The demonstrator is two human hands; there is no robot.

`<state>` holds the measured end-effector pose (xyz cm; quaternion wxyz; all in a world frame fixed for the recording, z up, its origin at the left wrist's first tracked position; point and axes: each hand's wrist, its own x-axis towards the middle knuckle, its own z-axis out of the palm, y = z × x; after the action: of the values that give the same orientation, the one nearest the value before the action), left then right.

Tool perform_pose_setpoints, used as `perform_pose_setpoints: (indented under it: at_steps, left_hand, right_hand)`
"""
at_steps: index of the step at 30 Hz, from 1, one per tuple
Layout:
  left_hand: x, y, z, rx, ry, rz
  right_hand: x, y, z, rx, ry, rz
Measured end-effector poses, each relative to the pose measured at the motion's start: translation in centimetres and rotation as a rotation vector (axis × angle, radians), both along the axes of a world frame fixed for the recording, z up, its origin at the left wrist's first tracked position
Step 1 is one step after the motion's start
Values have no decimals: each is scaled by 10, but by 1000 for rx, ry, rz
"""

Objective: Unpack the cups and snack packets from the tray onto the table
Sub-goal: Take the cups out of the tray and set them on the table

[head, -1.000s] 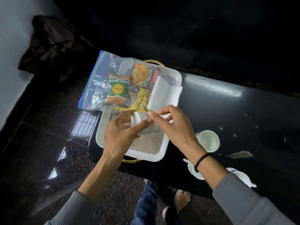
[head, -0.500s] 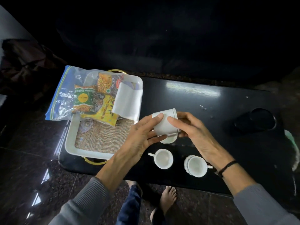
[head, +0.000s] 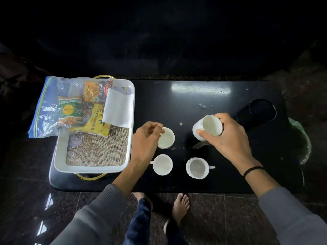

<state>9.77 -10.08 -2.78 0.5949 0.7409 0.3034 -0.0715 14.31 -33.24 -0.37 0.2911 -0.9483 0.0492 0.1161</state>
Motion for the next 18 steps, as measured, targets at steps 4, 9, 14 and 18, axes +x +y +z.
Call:
perform_pose_setpoints:
  at_steps: [4,9,14,18]
  left_hand:
    - [-7,3,-7,213,-24,-91]
    - [-9,-2,-12,259,-4,-109]
    - [-9,-3,-16,222,2,-95]
    - [-9,0,-19,198,9,-104]
  right_hand:
    - [-6,0,-17,-149,-13,77]
    - [-13,4,-39,-246,-38,150]
    - [-17,9,-52,-291,-105,224]
    - [-15,14,-54,-312,-122,246]
